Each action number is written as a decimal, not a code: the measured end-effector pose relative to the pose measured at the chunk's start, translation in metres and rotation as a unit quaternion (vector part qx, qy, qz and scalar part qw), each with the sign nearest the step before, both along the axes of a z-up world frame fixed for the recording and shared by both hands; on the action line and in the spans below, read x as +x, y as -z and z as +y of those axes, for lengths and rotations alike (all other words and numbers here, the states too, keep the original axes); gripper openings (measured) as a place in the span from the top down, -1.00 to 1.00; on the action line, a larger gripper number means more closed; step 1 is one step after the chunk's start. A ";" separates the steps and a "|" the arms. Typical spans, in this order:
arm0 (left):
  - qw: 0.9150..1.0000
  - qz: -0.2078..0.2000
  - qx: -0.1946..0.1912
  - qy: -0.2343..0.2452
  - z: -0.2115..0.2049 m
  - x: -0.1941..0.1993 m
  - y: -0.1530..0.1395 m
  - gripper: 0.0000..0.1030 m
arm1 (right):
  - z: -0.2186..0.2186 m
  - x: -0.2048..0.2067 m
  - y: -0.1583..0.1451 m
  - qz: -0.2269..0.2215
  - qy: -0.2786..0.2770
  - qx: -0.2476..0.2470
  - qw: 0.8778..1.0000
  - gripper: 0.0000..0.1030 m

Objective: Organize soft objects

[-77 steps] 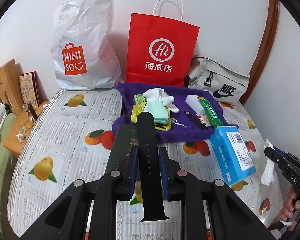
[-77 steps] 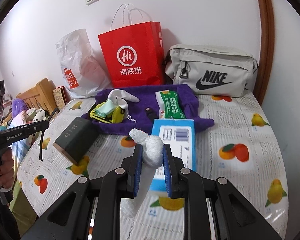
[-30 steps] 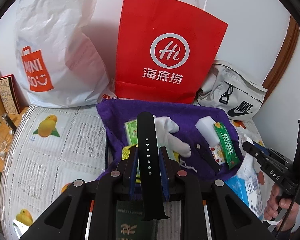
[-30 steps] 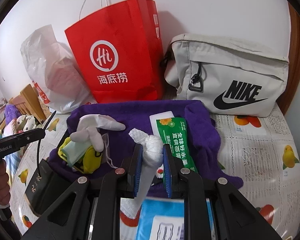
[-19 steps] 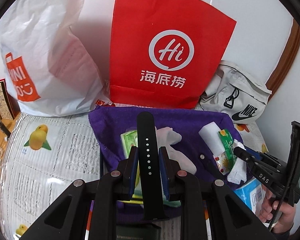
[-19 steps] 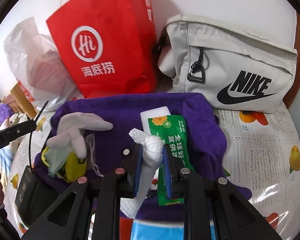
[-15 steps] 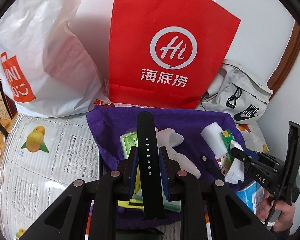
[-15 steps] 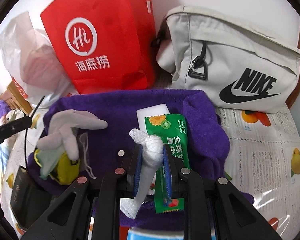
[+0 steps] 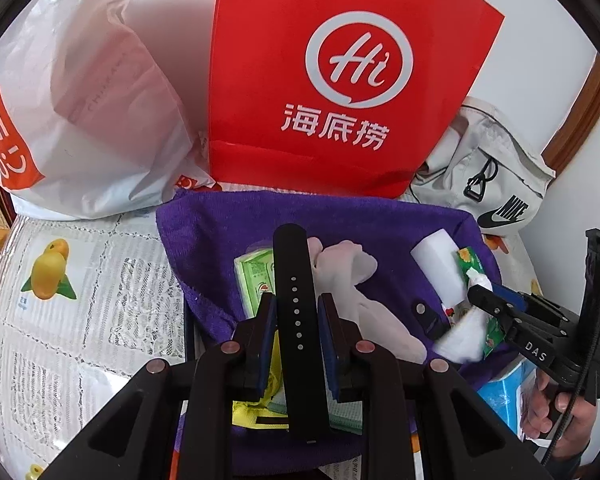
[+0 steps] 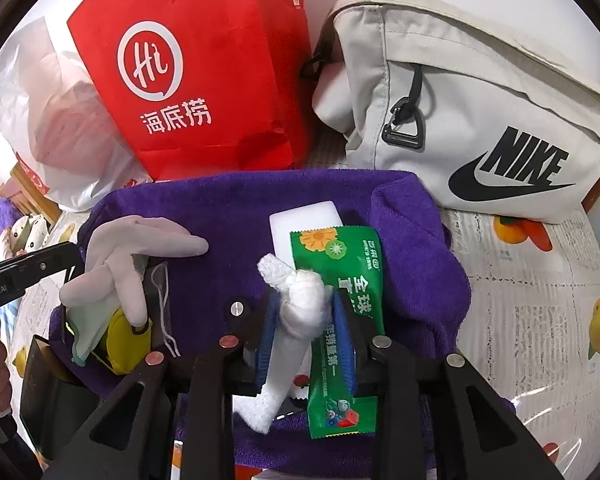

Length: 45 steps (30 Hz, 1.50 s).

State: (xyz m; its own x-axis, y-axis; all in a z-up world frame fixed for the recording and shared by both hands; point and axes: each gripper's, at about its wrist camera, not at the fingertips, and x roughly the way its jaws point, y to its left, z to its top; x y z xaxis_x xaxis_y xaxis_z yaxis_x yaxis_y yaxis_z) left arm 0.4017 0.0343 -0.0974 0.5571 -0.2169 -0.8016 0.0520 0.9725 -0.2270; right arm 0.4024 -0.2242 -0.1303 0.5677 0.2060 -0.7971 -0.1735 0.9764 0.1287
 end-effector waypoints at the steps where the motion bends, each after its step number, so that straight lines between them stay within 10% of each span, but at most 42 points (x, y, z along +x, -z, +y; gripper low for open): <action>1: 1.000 0.002 -0.001 0.001 0.000 0.001 0.001 0.60 | 0.000 -0.001 0.000 0.000 -0.002 0.000 1.000 0.28; 9: 1.000 0.005 0.012 -0.003 0.001 -0.003 -0.003 0.21 | 0.002 -0.017 -0.014 -0.025 -0.009 0.004 1.000 0.09; 27: 0.998 -0.032 0.046 -0.006 -0.006 -0.102 -0.061 -0.49 | 0.009 -0.130 -0.081 -0.112 0.016 -0.028 0.993 -0.99; 45: 0.994 -0.085 0.068 -0.030 -0.022 -0.258 -0.104 -0.75 | 0.004 -0.283 -0.108 -0.125 0.068 -0.044 0.989 -0.99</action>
